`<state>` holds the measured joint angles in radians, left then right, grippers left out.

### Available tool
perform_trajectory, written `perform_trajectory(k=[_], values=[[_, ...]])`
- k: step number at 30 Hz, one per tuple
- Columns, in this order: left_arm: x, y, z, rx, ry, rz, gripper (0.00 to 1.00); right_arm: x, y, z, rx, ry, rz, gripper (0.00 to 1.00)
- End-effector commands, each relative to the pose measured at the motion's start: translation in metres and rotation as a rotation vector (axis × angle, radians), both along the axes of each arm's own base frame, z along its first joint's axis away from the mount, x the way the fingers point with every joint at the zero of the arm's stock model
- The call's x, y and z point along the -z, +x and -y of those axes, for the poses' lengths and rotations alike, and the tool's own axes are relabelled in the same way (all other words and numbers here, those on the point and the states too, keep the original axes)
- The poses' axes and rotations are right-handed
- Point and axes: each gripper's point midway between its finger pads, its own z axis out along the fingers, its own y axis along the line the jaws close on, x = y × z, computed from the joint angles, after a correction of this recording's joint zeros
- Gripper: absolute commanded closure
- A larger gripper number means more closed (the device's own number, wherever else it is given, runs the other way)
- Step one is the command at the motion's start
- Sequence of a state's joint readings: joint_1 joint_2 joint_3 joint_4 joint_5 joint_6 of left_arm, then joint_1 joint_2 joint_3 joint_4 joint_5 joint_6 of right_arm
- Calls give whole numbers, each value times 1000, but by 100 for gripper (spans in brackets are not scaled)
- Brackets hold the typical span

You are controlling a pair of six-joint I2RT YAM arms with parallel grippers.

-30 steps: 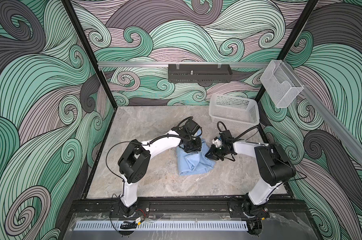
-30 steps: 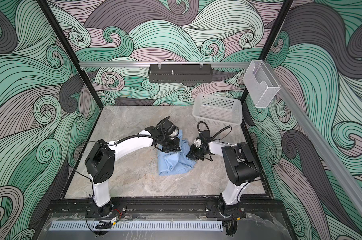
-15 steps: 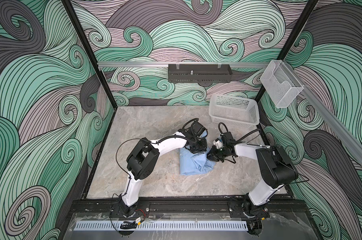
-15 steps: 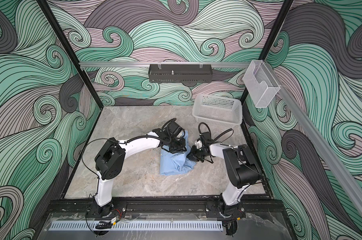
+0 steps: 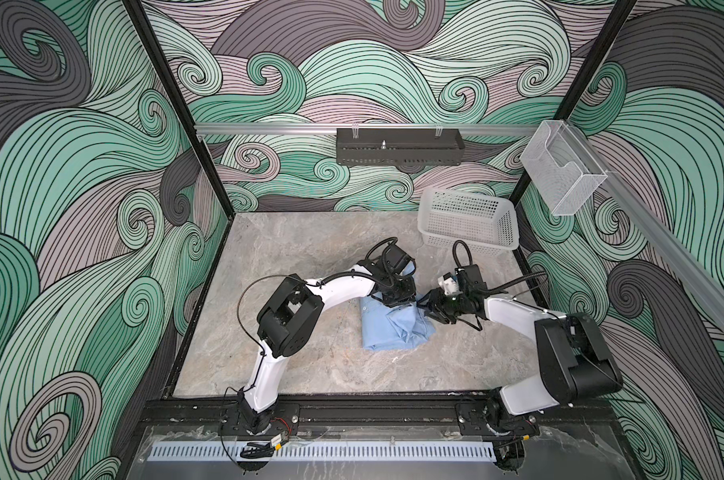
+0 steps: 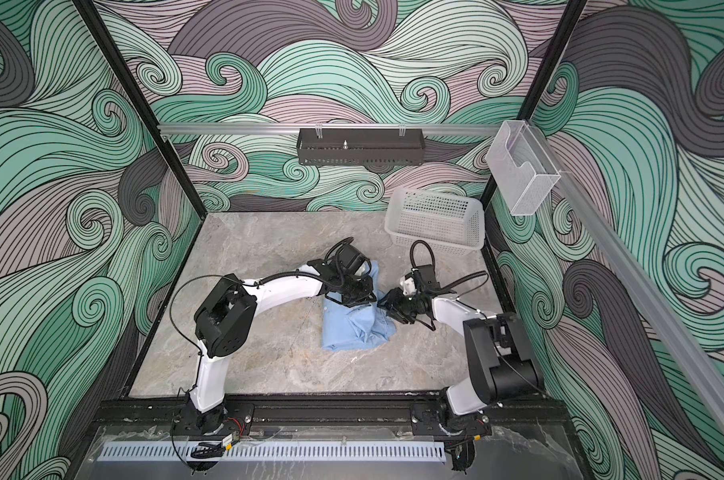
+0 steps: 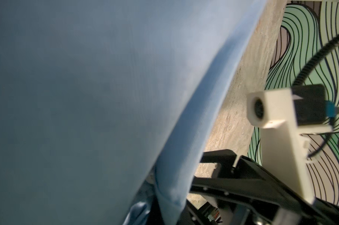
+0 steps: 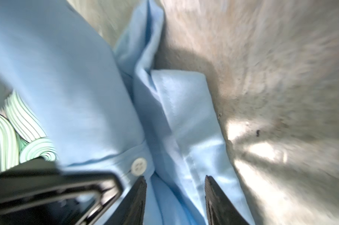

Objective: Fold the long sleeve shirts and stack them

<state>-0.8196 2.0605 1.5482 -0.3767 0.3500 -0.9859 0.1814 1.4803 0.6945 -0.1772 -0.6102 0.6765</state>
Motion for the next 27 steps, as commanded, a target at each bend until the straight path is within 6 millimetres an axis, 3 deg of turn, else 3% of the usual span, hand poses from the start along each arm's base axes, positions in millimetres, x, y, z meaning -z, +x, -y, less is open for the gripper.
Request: perform_trajectory(k=[1, 11, 20, 27], values=[[6, 2, 4, -3, -19, -19, 100, 9, -7, 11, 3, -34, -40, 54], [0, -9, 17, 1, -46, -48, 100, 56, -18, 13, -16, -58, -161, 72], [17, -3, 31, -122, -119, -132, 100, 57, -20, 12, -14, -47, -153, 78], [10, 2, 28, -143, -117, -110, 94, 58, -22, 12, -17, -46, -154, 78]])
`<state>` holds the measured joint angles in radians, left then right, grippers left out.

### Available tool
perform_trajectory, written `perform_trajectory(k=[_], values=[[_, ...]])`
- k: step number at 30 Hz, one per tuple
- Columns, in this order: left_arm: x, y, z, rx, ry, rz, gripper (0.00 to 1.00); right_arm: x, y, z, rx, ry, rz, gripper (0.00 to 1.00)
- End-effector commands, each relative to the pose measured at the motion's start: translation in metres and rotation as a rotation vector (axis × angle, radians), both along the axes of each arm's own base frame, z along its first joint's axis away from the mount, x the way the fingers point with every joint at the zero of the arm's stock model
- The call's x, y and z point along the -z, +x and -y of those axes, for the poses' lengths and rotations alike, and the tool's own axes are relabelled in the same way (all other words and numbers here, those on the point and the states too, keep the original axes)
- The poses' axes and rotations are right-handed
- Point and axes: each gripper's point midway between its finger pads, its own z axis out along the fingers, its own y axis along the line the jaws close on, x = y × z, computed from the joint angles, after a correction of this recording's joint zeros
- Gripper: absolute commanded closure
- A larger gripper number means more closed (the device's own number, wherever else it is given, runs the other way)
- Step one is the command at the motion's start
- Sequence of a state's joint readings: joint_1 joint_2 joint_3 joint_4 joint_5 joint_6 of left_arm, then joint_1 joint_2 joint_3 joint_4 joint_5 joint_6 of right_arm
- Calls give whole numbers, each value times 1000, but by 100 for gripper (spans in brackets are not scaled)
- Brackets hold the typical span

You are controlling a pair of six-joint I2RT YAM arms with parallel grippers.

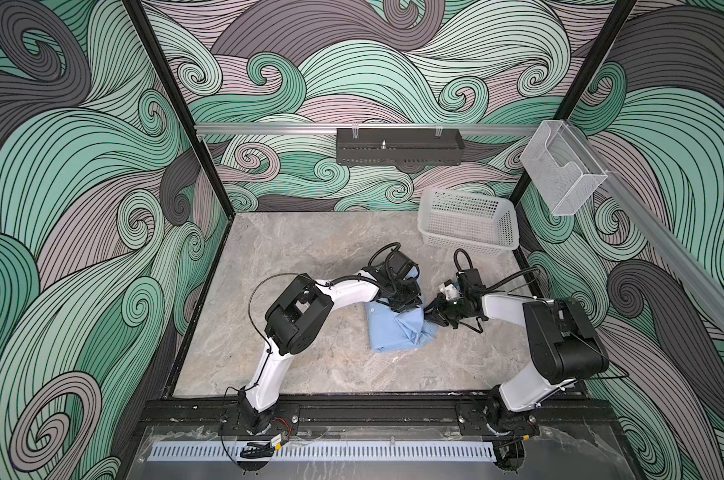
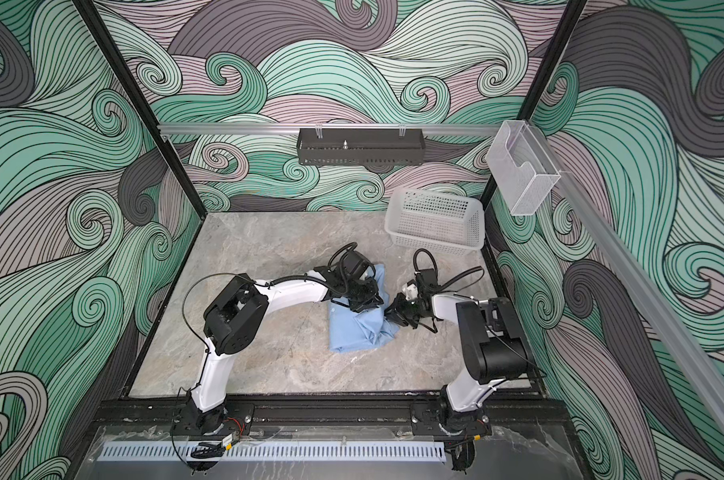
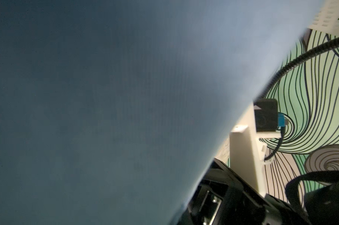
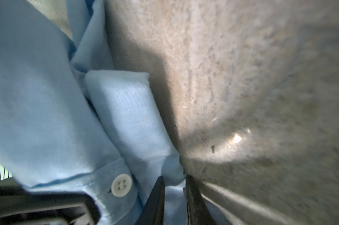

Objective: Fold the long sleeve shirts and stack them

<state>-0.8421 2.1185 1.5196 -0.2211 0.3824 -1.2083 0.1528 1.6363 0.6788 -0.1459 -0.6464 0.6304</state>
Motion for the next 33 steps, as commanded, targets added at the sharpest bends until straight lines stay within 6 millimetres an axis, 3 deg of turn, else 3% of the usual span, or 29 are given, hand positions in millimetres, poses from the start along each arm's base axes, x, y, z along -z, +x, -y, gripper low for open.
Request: perform_trajectory(k=[1, 3, 6, 8, 13, 16, 18, 20, 23, 26, 30, 33], values=[[-6, 3, 4, -17, -28, 4, 89, 13, -13, 7, 2, -42, -38, 78], [-5, 3, 5, -11, -44, -3, 71, 10, -12, 7, 4, -44, -30, 78], [-26, 7, 6, 16, -90, 46, 59, 4, -11, 9, 8, -55, -16, 77], [-55, 14, 4, 34, -125, 118, 52, -5, -9, 13, 15, -78, 8, 75], [-139, 14, -24, 82, -133, 306, 43, -35, -9, 46, 69, -269, 67, 47], [-159, 6, -57, 92, -54, 390, 38, -61, -11, 67, 109, -383, 123, 39], [-146, 0, -82, 80, 31, 390, 35, -77, -12, 64, 98, -365, 165, 36], [-123, -8, -102, 81, 85, 365, 34, -87, -14, 48, 49, -313, 184, 35], [-81, -21, -130, 73, 144, 275, 34, -85, -26, 23, -51, -280, 131, 30], [-52, -29, -147, 54, 164, 210, 34, -73, -35, 7, -90, -288, 89, 22], [-41, -36, -158, 53, 183, 189, 34, -57, -44, 3, -117, -340, 22, 20], [-41, -39, -157, 69, 172, 186, 35, -48, -49, 15, -117, -408, -12, 28]])
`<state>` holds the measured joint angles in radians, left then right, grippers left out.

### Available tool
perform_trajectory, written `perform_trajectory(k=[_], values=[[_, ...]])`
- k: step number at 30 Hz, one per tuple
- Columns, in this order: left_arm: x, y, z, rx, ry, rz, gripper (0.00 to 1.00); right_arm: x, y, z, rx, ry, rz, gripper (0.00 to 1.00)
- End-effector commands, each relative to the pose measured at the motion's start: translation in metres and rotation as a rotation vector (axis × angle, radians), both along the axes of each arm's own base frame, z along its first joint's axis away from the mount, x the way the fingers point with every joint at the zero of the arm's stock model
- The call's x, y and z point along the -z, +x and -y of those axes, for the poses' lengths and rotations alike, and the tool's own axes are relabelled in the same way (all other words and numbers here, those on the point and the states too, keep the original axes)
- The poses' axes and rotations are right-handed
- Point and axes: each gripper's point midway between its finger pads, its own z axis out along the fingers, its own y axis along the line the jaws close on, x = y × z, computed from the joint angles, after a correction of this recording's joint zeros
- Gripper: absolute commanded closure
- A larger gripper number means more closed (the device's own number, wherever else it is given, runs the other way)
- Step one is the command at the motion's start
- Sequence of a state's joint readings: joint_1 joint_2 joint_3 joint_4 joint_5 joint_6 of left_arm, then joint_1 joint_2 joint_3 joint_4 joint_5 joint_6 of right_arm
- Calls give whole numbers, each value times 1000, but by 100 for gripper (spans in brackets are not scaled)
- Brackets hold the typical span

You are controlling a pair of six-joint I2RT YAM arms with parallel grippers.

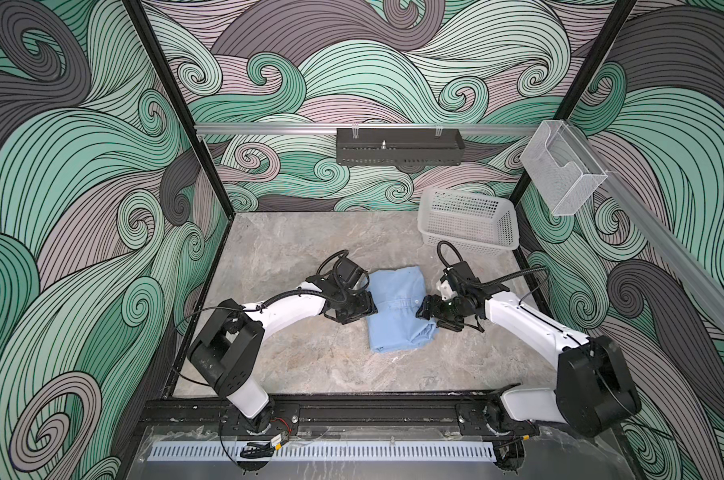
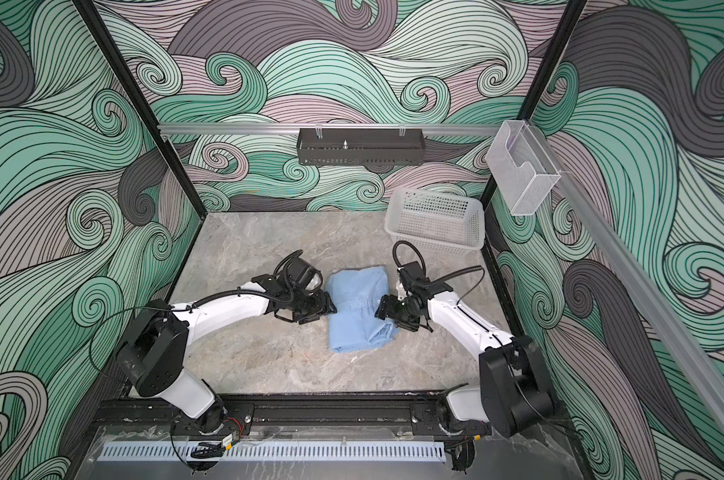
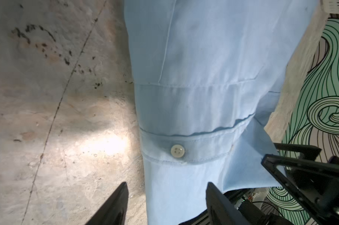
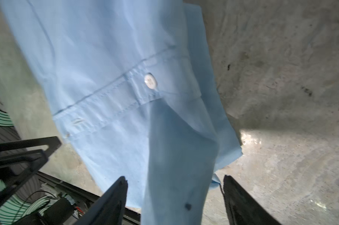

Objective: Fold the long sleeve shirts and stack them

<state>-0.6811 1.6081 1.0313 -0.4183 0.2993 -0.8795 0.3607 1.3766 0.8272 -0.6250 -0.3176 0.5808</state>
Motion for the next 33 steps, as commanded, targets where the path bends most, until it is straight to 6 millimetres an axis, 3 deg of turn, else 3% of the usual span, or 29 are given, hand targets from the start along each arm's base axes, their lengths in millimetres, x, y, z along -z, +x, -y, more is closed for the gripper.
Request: perform_trajectory(k=[1, 2, 6, 7, 10, 11, 13, 16, 19, 21, 23, 25, 27, 29, 33], values=[[-25, 7, 10, 33, -51, 59, 36, 9, -7, 20, 26, -98, -38, 36], [-26, 6, 11, 39, -55, 57, 37, 12, -7, 24, 31, -102, -41, 44], [-35, 5, 16, 60, -87, 64, 37, 29, -2, 31, 24, -49, -34, 99], [-38, 5, 17, 67, -98, 66, 38, 35, -2, 33, 13, -59, -37, 100], [-46, 4, 23, 93, -114, 74, 38, 51, -4, 35, -12, -74, -84, 100], [-49, 4, 25, 101, -119, 79, 38, 53, -4, 35, -14, -80, -90, 93], [-55, 5, 31, 112, -132, 89, 38, 51, -5, 38, -16, -93, -87, 64], [-62, 9, 45, 122, -163, 98, 39, 25, -1, 44, -8, -120, -14, 38], [-64, 18, 60, 122, -195, 104, 41, -12, 4, 53, 4, -157, 85, 27], [-60, 24, 74, 124, -222, 93, 43, -33, 6, 51, 11, -132, 141, 28], [-51, 29, 89, 131, -242, 76, 44, -37, 8, 41, 7, -78, 151, 33], [-39, 31, 106, 136, -278, 40, 45, -27, 10, 30, -3, -29, 121, 38], [-15, 33, 114, 125, -284, -11, 46, -7, 10, 20, -18, 17, 64, 50], [8, 31, 112, 119, -257, -50, 46, 12, 12, 13, -23, 45, 26, 61], [55, 17, 78, 84, -146, -144, 46, 48, 12, 5, -35, 76, -47, 73]])
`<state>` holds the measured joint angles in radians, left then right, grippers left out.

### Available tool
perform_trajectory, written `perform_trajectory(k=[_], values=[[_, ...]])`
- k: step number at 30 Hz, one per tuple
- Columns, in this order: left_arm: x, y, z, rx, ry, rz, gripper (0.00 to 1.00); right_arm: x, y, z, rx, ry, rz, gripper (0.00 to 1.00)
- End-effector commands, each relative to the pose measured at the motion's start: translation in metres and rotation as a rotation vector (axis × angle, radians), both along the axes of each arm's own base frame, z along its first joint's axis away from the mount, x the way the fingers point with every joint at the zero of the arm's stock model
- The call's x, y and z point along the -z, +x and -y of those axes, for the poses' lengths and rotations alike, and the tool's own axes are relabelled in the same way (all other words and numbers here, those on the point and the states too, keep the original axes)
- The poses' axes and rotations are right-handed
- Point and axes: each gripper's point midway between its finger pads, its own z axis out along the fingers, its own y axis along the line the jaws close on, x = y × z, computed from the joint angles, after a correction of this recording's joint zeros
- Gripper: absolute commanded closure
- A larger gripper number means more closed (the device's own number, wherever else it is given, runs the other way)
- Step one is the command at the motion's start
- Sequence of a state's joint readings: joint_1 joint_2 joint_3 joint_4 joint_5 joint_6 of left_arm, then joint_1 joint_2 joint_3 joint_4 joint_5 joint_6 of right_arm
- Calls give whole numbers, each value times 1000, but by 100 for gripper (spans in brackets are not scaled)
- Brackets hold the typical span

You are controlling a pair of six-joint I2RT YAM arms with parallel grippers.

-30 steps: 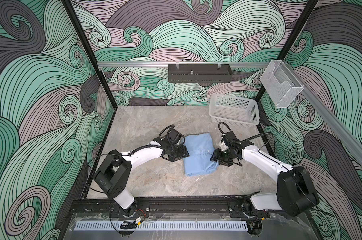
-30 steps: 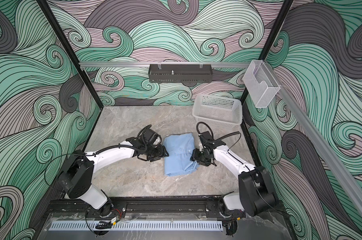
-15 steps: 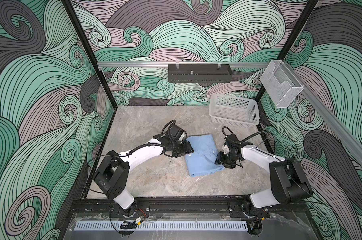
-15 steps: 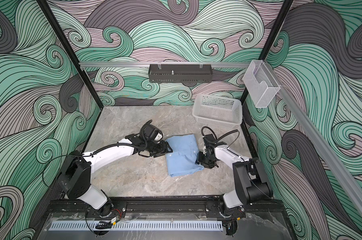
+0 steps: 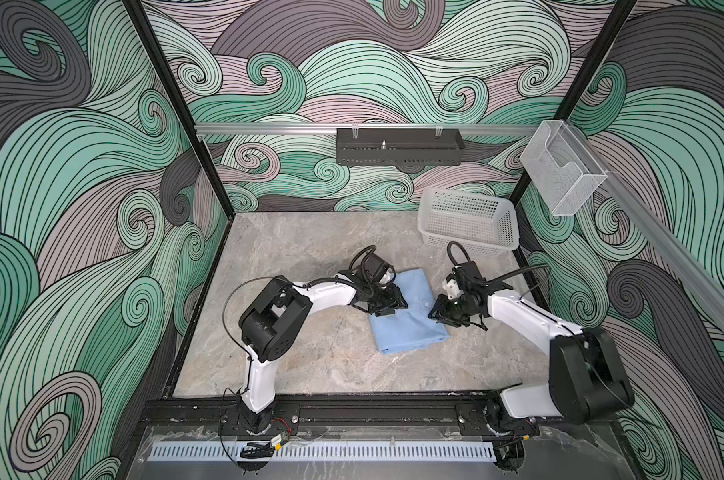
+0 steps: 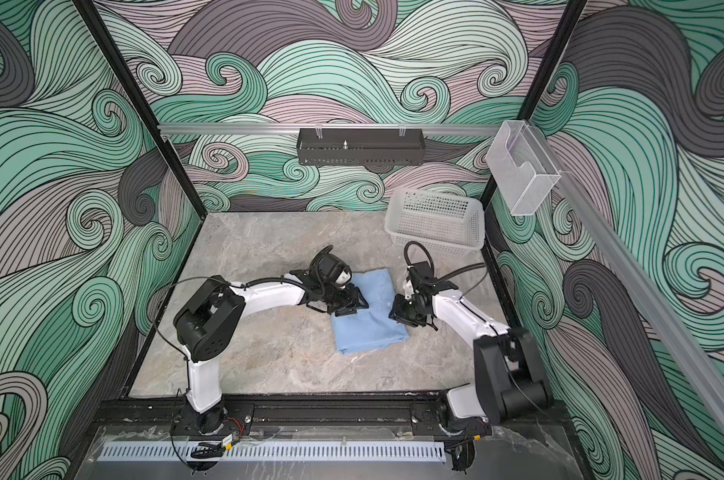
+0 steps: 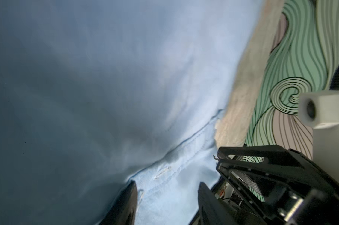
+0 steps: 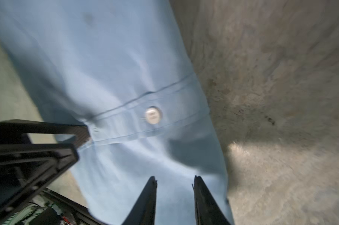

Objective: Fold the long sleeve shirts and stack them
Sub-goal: 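Regrasp the folded shirt's ends with both grippers and straighten it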

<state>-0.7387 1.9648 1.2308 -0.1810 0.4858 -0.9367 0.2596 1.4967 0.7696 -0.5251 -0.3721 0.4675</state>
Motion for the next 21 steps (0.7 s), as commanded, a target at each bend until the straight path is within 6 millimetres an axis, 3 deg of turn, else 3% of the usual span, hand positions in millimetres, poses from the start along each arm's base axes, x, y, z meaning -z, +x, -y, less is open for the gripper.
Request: perform_trajectory(k=[1, 5, 11, 16, 19, 21], values=[[28, -12, -27, -27, 62, -81, 46, 14, 5, -16, -22, 74, -9, 74], [49, -20, -76, -61, 167, -118, 46, 33, 0, -35, -64, 98, -47, 78], [47, -9, -140, -105, 261, -105, 43, 39, 1, -80, -136, 131, -36, 78], [23, 15, -154, -76, 229, -61, 41, 32, 16, -110, -165, 163, -2, 72], [-8, 14, -150, -46, 188, 2, 39, 12, 25, -117, -181, 170, 53, 51], [-30, 7, -150, -39, 153, 41, 38, -4, 25, -120, -200, 175, 86, 44]])
